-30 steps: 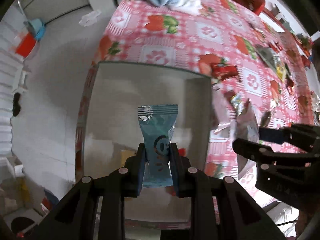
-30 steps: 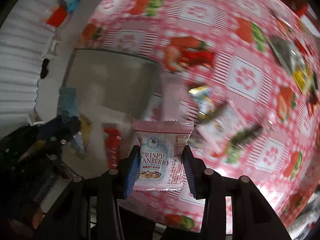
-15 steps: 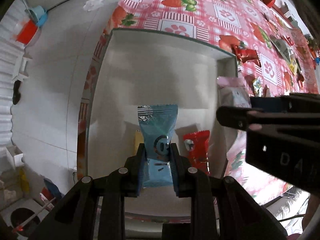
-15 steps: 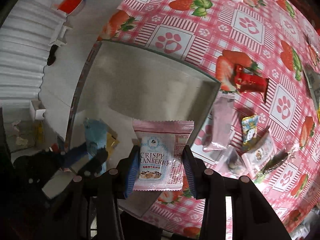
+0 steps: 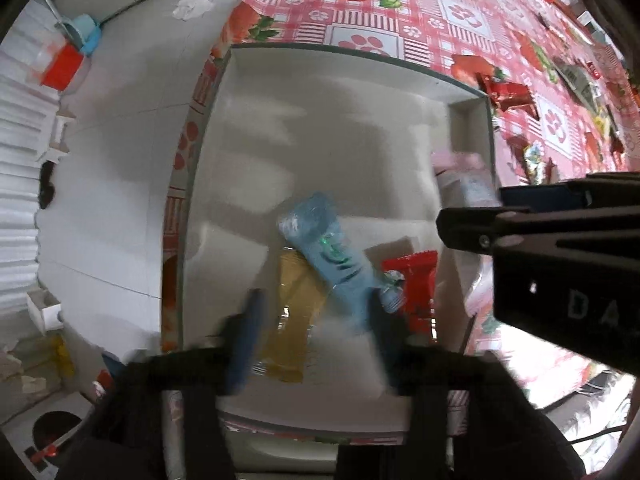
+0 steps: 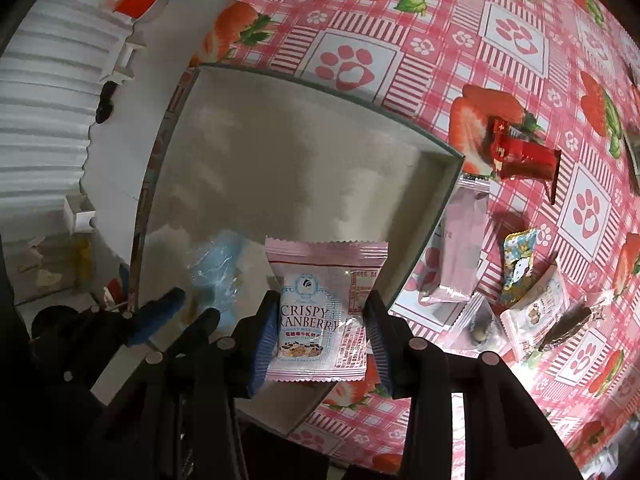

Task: Organize snacks

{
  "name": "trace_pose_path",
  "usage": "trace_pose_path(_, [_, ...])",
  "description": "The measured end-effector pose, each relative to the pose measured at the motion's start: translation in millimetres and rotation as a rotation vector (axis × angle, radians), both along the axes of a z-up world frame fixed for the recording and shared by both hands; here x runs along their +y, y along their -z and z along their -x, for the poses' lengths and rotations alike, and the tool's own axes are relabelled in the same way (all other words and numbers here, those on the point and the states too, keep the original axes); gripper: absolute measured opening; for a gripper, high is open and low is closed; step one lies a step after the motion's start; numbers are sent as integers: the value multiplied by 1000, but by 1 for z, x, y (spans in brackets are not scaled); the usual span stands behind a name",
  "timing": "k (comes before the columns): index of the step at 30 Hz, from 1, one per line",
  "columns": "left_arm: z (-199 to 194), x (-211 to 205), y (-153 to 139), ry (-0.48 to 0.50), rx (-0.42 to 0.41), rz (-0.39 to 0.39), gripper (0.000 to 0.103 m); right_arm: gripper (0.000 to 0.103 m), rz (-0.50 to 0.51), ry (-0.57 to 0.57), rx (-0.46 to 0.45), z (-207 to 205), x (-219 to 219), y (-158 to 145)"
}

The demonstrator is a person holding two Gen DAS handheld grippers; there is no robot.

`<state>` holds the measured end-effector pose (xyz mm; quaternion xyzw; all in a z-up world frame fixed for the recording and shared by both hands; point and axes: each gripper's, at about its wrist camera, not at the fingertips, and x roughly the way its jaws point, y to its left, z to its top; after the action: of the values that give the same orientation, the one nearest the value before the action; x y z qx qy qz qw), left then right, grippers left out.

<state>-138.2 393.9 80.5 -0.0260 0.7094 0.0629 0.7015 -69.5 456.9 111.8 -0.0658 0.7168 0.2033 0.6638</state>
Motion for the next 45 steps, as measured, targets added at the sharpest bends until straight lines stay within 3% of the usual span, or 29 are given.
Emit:
trace_pose_path(1, [1,-1,-1,-1,-8,-11,77,48,-1,-6,-1,0,2,0])
trace_pose_path(3, [2,1,-2,-16,-13,-5,80,73,-9,-9,-7,0,1,-2])
trace_pose_path(10, [2,3,0,-15,-11,-52,80,74,-12,-3,-40,-2,-12,-11])
trace_pose_path(11, [3,2,-1,-16,-13,-51,80,80,-7,3,-44,-3,-14,-11])
trace_pose_path(12, [3,2,-1,-17,-12,-46,80,103,2,10,-47,-3,-19,-12])
trace_pose_path(18, [5,-1,3,-22,6,-44,80,103,67,114,-82,-12,-65,-11])
trace_pose_path(25, [3,-18,-7,-36,-7,-2,80,103,137,291,-55,-13,-156,3])
trace_pose_path(29, [0,-35,-12,-6,-21,11,80,103,206,388,-8,-7,-207,20])
trace_pose_path(33, [-5,-56,-16,32,-22,23,80,103,215,501,29,-5,-247,30])
trace_pose_path(39, [-9,-74,-22,61,-14,31,80,103,185,498,5,-30,-253,27])
trace_pose_path(45, [0,-76,-24,56,7,25,81,103,158,387,-55,-66,-201,22])
